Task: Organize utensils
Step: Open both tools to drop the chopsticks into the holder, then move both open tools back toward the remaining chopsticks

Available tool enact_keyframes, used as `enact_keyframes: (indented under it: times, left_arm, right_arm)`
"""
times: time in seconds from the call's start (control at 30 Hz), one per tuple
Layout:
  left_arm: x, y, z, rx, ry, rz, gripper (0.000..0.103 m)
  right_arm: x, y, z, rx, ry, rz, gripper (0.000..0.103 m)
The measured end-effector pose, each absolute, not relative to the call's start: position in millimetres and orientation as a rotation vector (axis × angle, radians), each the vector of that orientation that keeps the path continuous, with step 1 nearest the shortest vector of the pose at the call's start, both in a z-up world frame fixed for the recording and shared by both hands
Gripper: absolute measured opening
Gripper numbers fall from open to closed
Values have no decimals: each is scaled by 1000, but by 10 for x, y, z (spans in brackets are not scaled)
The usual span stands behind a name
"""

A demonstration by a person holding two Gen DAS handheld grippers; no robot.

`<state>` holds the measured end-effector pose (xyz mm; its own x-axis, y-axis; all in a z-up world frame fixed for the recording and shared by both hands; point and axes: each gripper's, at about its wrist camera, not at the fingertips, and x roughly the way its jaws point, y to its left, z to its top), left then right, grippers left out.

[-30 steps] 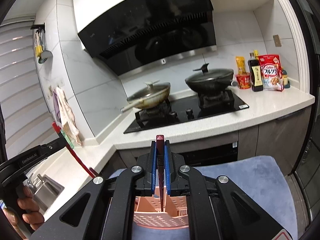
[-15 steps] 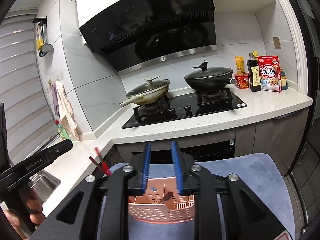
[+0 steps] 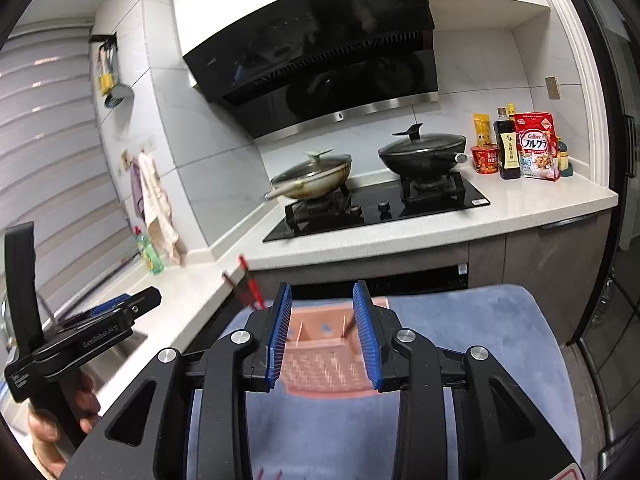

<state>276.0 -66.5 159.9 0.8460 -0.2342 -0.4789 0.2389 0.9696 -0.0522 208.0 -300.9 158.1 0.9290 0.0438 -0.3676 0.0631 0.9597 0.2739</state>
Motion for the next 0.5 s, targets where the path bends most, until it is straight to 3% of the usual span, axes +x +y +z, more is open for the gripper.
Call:
enact_keyframes:
  times: [0.5]
  left_arm:
    - [1739,-326,889,74,613,-233,57]
  right_arm:
    - [928,-2564,987,186,497,-22,36]
